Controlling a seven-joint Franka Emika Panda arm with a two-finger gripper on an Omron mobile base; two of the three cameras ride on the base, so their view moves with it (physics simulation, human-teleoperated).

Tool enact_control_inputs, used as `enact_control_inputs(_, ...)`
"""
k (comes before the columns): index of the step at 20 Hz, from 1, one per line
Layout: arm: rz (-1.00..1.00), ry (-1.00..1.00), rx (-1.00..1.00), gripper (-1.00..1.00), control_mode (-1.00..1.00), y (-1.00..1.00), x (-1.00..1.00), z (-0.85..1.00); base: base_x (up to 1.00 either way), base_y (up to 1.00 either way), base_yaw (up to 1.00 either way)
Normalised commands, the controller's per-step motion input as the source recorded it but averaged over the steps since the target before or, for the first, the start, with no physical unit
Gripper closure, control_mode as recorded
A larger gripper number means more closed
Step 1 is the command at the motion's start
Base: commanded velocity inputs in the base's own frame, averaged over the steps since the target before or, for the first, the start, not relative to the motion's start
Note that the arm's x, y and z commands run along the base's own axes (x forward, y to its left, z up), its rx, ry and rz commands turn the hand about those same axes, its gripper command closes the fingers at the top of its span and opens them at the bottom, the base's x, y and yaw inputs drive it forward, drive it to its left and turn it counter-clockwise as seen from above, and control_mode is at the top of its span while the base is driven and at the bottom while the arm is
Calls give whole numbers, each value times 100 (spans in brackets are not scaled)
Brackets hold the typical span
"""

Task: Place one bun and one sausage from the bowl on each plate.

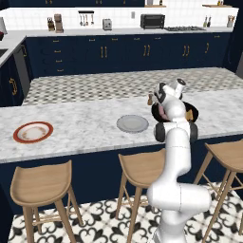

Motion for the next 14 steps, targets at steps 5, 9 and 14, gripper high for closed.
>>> enact_control_inputs(5, 0, 0, 0, -100, -100, 0, 0, -38, 0, 0, 0)
enact_control_inputs(9, 0, -1, -3, -100, -100, -8, 15, -64, 0, 0, 0)
enact_control_inputs(14, 1, -4, -2, 100, -100, -2, 0, -61, 0, 0, 0)
